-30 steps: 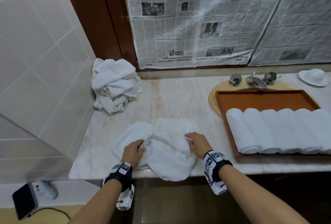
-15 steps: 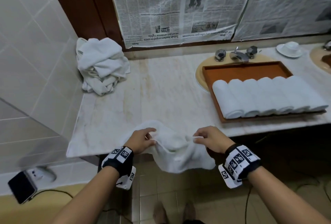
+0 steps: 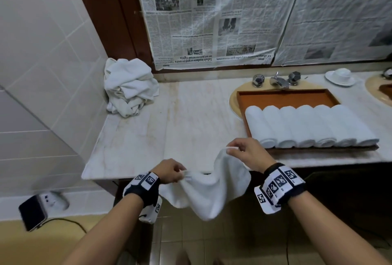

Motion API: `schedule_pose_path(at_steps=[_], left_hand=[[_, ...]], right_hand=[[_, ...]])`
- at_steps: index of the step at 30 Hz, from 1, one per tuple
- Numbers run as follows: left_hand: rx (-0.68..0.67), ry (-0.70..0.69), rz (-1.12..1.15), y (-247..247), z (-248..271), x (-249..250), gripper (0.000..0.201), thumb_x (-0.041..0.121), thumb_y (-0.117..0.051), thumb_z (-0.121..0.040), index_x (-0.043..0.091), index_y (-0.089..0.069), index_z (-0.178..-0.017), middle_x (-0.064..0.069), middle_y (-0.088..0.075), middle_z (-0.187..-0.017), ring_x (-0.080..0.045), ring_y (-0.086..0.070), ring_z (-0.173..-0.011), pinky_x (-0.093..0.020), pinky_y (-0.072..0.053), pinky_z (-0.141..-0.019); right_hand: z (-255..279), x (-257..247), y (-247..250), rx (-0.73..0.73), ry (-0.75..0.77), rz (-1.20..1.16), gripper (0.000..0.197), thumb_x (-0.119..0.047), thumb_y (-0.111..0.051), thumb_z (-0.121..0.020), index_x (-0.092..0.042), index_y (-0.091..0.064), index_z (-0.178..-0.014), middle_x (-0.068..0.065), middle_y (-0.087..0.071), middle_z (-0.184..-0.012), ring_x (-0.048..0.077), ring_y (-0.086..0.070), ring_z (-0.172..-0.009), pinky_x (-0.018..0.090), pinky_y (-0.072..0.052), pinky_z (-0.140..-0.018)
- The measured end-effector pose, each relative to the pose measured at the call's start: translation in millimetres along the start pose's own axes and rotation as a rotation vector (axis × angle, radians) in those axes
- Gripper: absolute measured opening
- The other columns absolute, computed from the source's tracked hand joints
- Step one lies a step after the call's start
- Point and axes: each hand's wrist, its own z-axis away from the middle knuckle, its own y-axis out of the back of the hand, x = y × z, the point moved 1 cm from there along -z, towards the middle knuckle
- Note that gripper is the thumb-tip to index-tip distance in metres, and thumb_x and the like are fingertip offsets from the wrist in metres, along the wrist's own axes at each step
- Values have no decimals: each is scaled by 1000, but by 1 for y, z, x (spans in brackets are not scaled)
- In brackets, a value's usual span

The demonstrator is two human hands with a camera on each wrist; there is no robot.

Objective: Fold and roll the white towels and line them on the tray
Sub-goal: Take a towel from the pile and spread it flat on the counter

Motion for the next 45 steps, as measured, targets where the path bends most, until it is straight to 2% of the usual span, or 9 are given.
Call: schedule_pose_path(at_steps=[3,9,12,15,20,22,28,33,45], left_hand=[[127,-62,22,27,9,17,24,26,-62,-94,21,-73,-115,-2,-74,-101,-10,-64,-81,-21,-48,-78],[365,-164,122,81,41,33,8,35,-66,-91,34,-74,-90,21,-70,-74,4,-63,-67,-14,-47,-67],[478,-166,167,118,59,29,16,46,-60,-84,37,-73,-84,10,-74,-81,-12,-68,-74,-30,-56,-74],[645,-119,66,158,70,20,9,28,-64,-95,31,-72,-90,10,-68,-77,-15,-63,-73,-23,-45,-66],[801,-98,-46,209,76,10,11,22,-65,-95,17,-75,-97,-3,-71,-92,-21,-61,-84,-28,-38,-76],[851,-110,-71,225,75,12,12,22,-65,-94,15,-75,-96,-5,-72,-93,-21,-60,-82,-29,-40,-76],[895,-173,78,270,85,27,13,27,-64,-95,16,-70,-94,-2,-69,-83,-18,-69,-66,-8,-45,-53],[928,-226,149,287,89,35,11,26,-65,-95,17,-70,-92,-3,-69,-79,-3,-66,-56,-16,-50,-50],[915,-238,211,296,63,8,11,19,-68,-93,9,-72,-91,-5,-68,-77,-2,-64,-54,-15,-52,-50]], right_hand=[[-7,-4,6,24,29,9,9,-23,-71,-89,-15,-75,-91,-5,-73,-83,11,-63,-76,23,-46,-70],[-12,-15,23,71,102,41,12,-22,-70,-90,-10,-74,-91,-2,-71,-82,11,-62,-78,21,-45,-73],[-17,-18,39,128,101,19,10,-23,-69,-90,-14,-73,-92,-4,-70,-83,15,-63,-80,25,-50,-75],[-28,-31,68,204,141,63,4,-21,-70,-90,-18,-69,-87,-5,-68,-80,8,-61,-76,16,-45,-69],[-55,-58,107,221,211,107,13,-22,-70,-90,-9,-71,-91,1,-69,-79,16,-62,-71,31,-51,-69],[-65,-73,114,225,233,144,13,-21,-69,-92,-9,-71,-91,-3,-67,-77,11,-59,-69,21,-48,-66],[-89,-107,141,294,228,194,14,-21,-70,-90,-7,-71,-87,8,-66,-73,16,-59,-60,30,-51,-60],[-97,-121,159,331,255,208,18,-27,-70,-90,-9,-69,-89,5,-66,-72,20,-63,-56,31,-53,-54],[-118,-133,148,361,179,257,20,-32,-72,-88,-12,-68,-87,6,-67,-68,19,-64,-58,42,-59,-64]])
